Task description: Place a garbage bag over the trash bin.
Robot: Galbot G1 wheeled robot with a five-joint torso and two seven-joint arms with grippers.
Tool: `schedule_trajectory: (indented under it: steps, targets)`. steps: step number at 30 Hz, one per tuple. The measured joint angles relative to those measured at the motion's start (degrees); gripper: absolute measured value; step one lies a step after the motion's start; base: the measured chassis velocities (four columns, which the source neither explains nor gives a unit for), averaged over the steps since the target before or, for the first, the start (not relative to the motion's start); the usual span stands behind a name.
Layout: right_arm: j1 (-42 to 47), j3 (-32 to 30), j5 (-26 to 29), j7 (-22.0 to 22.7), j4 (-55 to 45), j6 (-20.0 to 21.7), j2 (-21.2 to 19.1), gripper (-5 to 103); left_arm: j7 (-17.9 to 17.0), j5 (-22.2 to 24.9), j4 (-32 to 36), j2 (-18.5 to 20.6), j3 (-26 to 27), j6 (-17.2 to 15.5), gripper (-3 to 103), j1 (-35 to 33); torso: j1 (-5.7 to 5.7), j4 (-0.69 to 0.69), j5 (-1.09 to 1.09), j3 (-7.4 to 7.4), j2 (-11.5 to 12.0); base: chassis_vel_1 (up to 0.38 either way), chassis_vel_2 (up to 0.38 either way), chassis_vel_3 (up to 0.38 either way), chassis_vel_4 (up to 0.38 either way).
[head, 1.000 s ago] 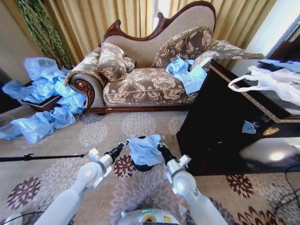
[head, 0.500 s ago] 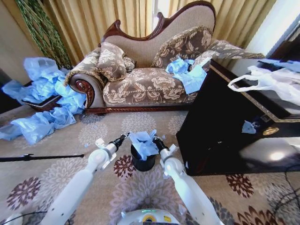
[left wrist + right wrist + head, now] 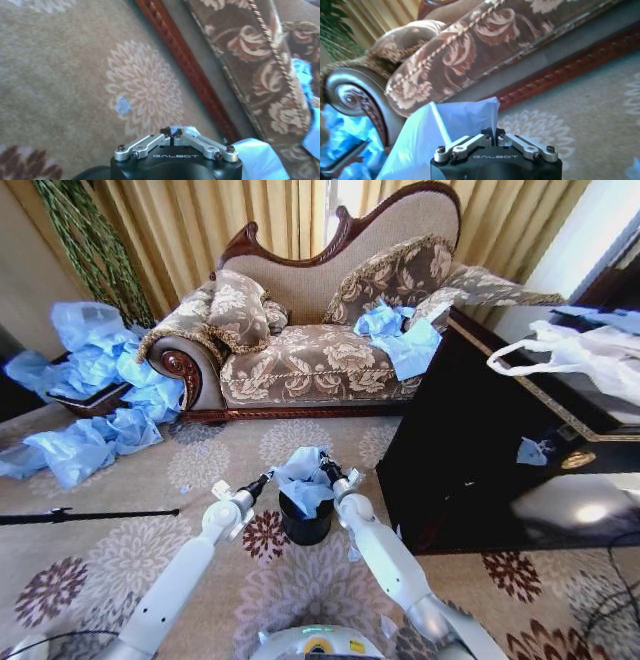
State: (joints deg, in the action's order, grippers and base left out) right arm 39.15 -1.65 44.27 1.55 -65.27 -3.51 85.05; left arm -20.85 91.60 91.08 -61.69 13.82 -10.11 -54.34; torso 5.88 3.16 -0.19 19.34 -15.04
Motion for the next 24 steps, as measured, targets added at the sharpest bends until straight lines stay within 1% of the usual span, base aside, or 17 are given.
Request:
schedule_trajectory:
  steps: [3, 6, 8, 9, 10, 11, 13, 19, 24]
  targets:
    - [-0.50, -0.73, -0.96, -0.07, 1.96, -0.72, 0.11, 0, -0.68, -0.79, -1.17, -0.83, 0.12, 0.20, 0, 0.14, 0.01, 0.00, 0.00, 0.00, 0.00, 0.000, 0.000, 0.000, 0.000]
    - [-0.46, -1.13, -1.49, 0.32, 2.10, -0.63, -0.65, 0, -1.14, -1.37, -1.39, -1.29, -0.05, 0.16, 0, 0.09, 0.00, -0.01, 0.00, 0.00, 0.00, 0.000, 0.000, 0.000, 0.000]
    - [0.02, -1.32, -1.59, 0.68, 1.71, -0.14, -1.78, 0, -1.35, -1.83, -1.40, -1.40, -0.44, -0.13, 0, 0.05, 0.00, 0.00, -0.01, 0.00, 0.00, 0.000, 0.000, 0.000, 0.000]
    - [0.82, -1.46, -1.53, 0.84, 0.98, 0.55, -3.01, 0, -1.42, -2.28, -1.47, -1.41, -0.86, -0.44, 0, 0.05, 0.00, 0.02, 0.00, 0.00, -0.01, 0.000, 0.000, 0.000, 0.000]
    - [0.82, -1.46, -1.53, 0.84, 0.98, 0.55, -3.01, 0, -1.42, -2.28, -1.47, -1.41, -0.86, -0.44, 0, 0.05, 0.00, 0.02, 0.00, 0.00, -0.01, 0.000, 0.000, 0.000, 0.000]
    - [1.53, -1.55, -1.49, 0.80, 0.51, 1.11, -3.83, 0, -1.40, -2.64, -1.72, -1.38, -1.24, -0.63, 0, 0.11, 0.00, 0.01, 0.00, -0.01, -0.01, 0.000, 0.000, 0.000, 0.000]
    - [2.96, -1.57, -1.54, 0.43, 0.41, 1.72, -4.89, 0, -1.23, -3.65, -2.68, -1.14, -2.29, -0.84, 0, 0.35, 0.00, 0.01, 0.00, -0.01, -0.01, 0.000, 0.000, 0.000, 0.000]
    - [5.13, -1.73, -1.87, -0.28, 1.31, 2.62, -5.45, 0, -0.67, -5.06, -5.18, -1.15, -3.66, -0.92, 0, 0.95, 0.00, 0.00, 0.00, 0.00, -0.01, 0.000, 0.000, 0.000, 0.000]
    - [7.58, -1.81, -2.00, -2.40, 1.23, 4.10, -6.53, 0, 0.16, -5.75, -6.54, -0.85, -4.64, -0.92, 0, 1.18, 0.00, 0.00, 0.00, -0.01, -0.01, 0.000, 0.000, 0.000, 0.000]
